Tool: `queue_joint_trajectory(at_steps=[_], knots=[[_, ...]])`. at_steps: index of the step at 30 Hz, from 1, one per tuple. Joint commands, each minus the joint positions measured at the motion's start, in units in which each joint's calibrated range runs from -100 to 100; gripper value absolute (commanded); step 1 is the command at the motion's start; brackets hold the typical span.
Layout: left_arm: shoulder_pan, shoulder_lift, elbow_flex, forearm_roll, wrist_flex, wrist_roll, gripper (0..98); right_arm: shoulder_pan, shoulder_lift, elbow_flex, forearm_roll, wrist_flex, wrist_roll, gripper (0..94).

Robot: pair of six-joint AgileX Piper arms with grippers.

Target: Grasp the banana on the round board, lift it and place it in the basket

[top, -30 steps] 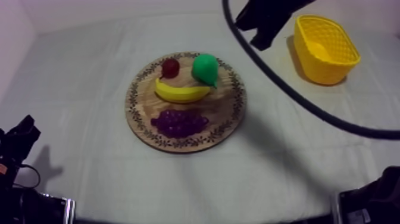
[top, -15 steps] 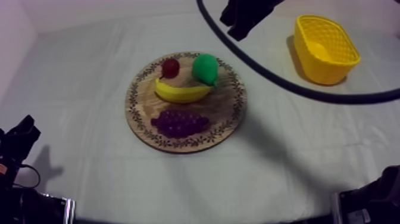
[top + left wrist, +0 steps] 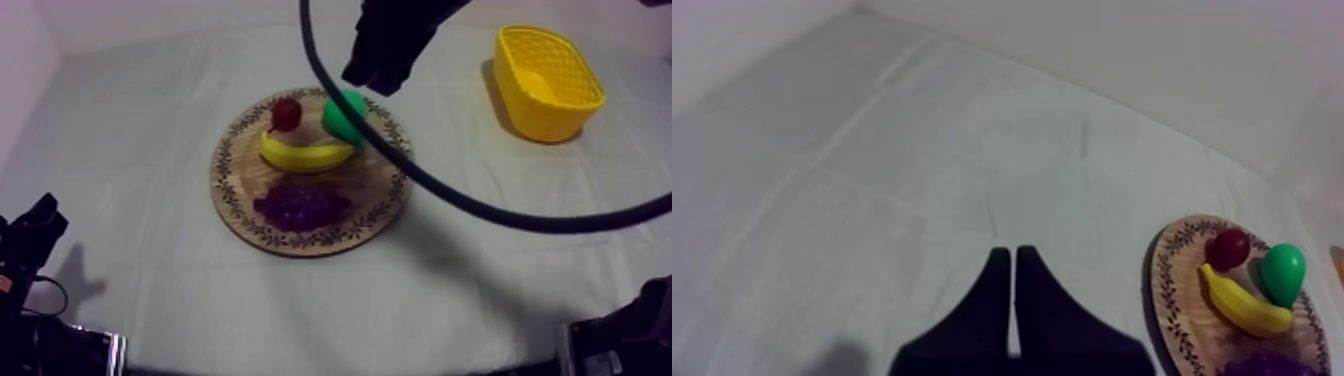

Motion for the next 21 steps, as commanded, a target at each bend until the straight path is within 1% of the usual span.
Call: queue_joint_trajectory(at_steps=[1,13,21], knots=[[0.0,0.0,0.0,-0.03,0.0,0.0,0.1,-0.2,0.4,0.0,0.3,-0.2,-0.1,51.6],[0.0,0.0,0.0,-0.03,0.0,0.0,0.1,-1.3,6.0,-2.0,1.2,-0.9,-0.6,50.8],[0.0,0.0,0.0,-0.03,0.0,0.0,0.1,-1.7,13.0,-4.5,0.8,0.3,0.1,50.0]])
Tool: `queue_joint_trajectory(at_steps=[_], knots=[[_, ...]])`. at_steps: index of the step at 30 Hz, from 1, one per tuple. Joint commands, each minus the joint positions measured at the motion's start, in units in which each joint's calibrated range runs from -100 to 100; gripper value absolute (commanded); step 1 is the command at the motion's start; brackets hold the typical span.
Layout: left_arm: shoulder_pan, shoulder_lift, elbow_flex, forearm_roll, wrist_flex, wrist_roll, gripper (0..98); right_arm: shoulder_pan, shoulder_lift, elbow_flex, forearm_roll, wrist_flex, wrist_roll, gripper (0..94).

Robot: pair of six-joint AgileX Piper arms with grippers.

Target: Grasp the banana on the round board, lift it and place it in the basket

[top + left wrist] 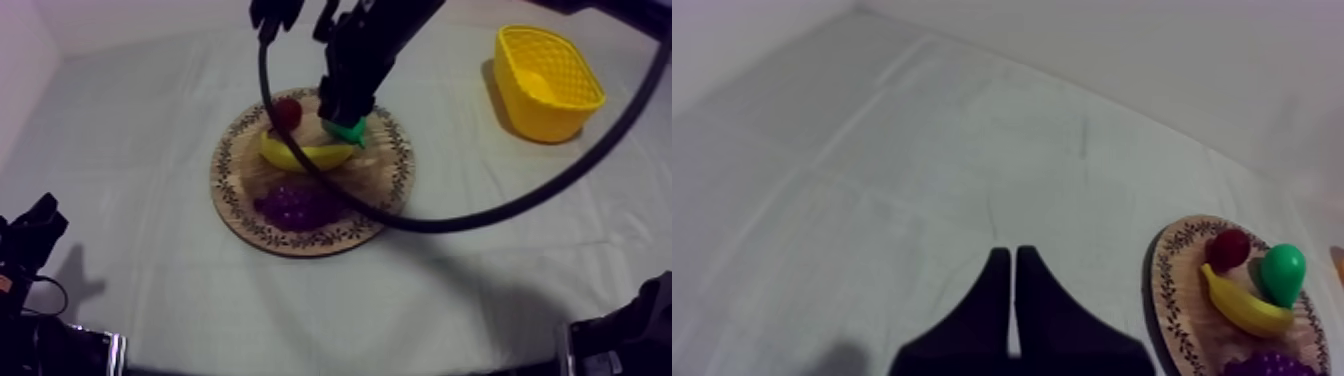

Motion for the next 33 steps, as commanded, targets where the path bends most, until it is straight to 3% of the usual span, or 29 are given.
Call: queue_joint_trajectory(at_steps=[1,33], knots=[[0.0,0.0,0.0,-0.03,0.0,0.0,0.1,-0.1,2.6,-0.6,-0.3,0.6,0.4,49.9],[0.0,0.0,0.0,-0.03,0.0,0.0,0.1,0.0,34.7,-22.8,-2.1,4.2,3.7,48.2]])
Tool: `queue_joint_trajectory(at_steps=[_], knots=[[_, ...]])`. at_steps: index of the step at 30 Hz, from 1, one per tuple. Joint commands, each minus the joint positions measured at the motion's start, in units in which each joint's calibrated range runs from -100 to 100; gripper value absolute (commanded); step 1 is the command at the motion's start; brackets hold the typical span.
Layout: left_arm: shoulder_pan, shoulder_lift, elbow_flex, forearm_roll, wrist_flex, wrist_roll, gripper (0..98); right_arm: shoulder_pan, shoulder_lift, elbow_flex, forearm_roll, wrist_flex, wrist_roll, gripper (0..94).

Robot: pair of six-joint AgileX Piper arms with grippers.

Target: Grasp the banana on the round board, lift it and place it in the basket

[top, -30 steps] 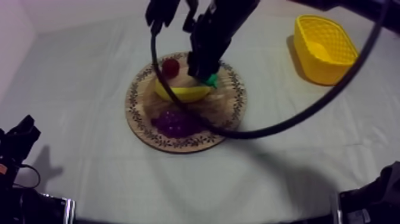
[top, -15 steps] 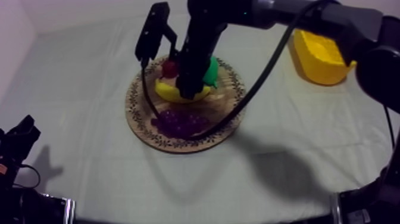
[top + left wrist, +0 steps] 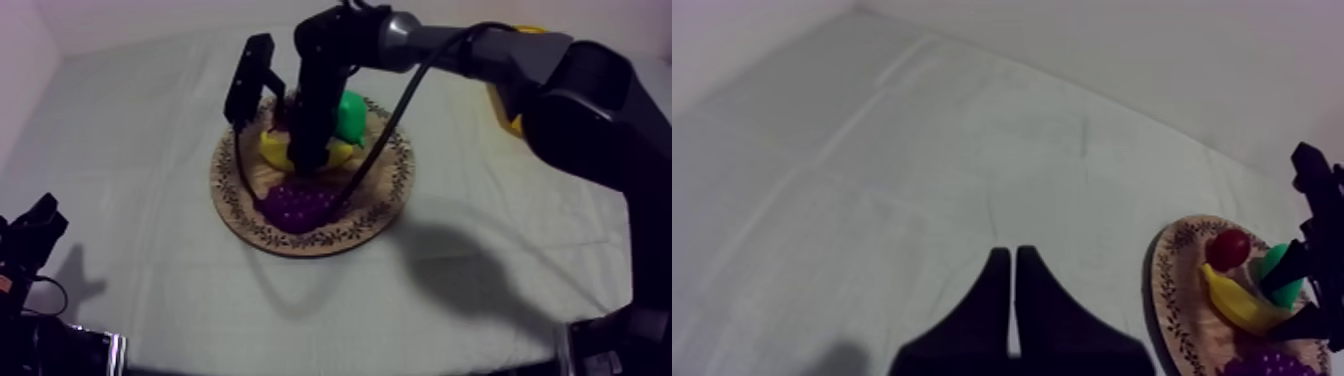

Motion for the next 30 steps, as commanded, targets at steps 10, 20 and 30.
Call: queue_joint_trajectory(at_steps=[10,20,30], knots=[[0.0,0.0,0.0,-0.03,0.0,0.0,0.1,-0.1,4.4,-3.5,-0.6,0.0,0.0,9.9],[0.0,0.0,0.0,-0.03,0.0,0.0,0.1,1.1,-5.8,2.0,-1.0,0.6,0.6,1.0],[0.0,0.0,0.0,-0.03,0.0,0.0,0.1,7.3,-21.7,10.4,0.0,-2.5,-0.1,0.7]])
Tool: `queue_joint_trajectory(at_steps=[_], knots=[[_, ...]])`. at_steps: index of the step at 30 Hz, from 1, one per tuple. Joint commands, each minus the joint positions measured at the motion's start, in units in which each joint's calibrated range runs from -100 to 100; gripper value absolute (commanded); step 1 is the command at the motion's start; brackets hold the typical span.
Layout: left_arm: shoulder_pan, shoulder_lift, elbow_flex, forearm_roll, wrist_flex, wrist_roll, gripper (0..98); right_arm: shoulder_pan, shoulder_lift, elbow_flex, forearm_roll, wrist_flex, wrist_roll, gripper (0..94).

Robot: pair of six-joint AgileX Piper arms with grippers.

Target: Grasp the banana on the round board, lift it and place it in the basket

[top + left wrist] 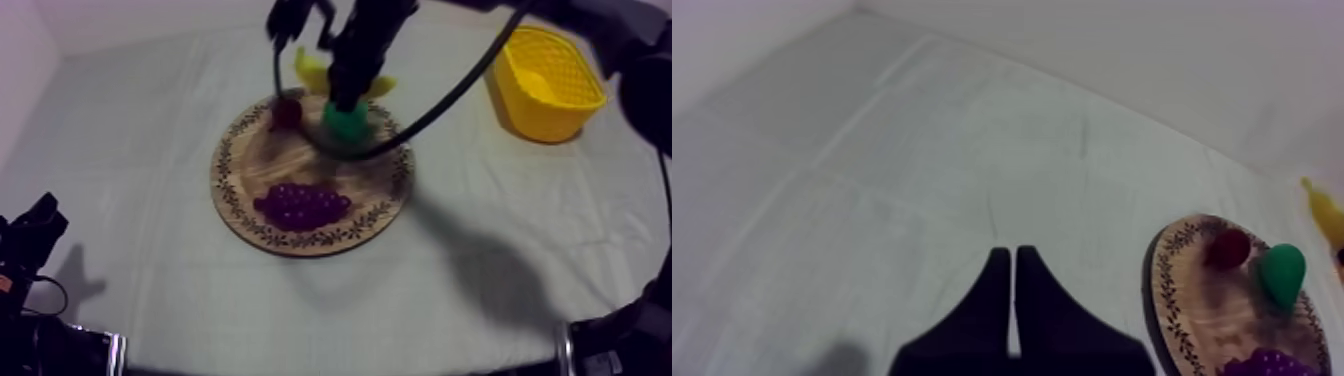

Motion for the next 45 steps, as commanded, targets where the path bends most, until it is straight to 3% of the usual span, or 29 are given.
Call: queue_joint_trajectory(at_steps=[1,14,27,34,40,45], knots=[[0.0,0.0,0.0,-0.03,0.0,0.0,0.1,2.4,-4.9,1.9,0.5,-2.0,-0.8,0.7],[0.0,0.0,0.0,-0.03,0.0,0.0,0.1,14.2,-19.1,14.4,6.7,-16.7,-11.0,0.7],[0.0,0.0,0.0,-0.03,0.0,0.0,0.1,21.7,-22.1,20.9,14.9,-21.1,-25.9,0.7],[0.0,0.0,0.0,-0.03,0.0,0.0,0.1,24.4,-19.7,22.1,18.3,-21.2,-32.0,0.7],[0.0,0.0,0.0,-0.03,0.0,0.0,0.1,26.2,-15.1,21.4,18.7,-20.6,-32.7,0.8],[0.0,0.0,0.0,-0.03,0.0,0.0,0.1,27.5,-11.3,20.3,16.4,-20.0,-29.6,12.3]])
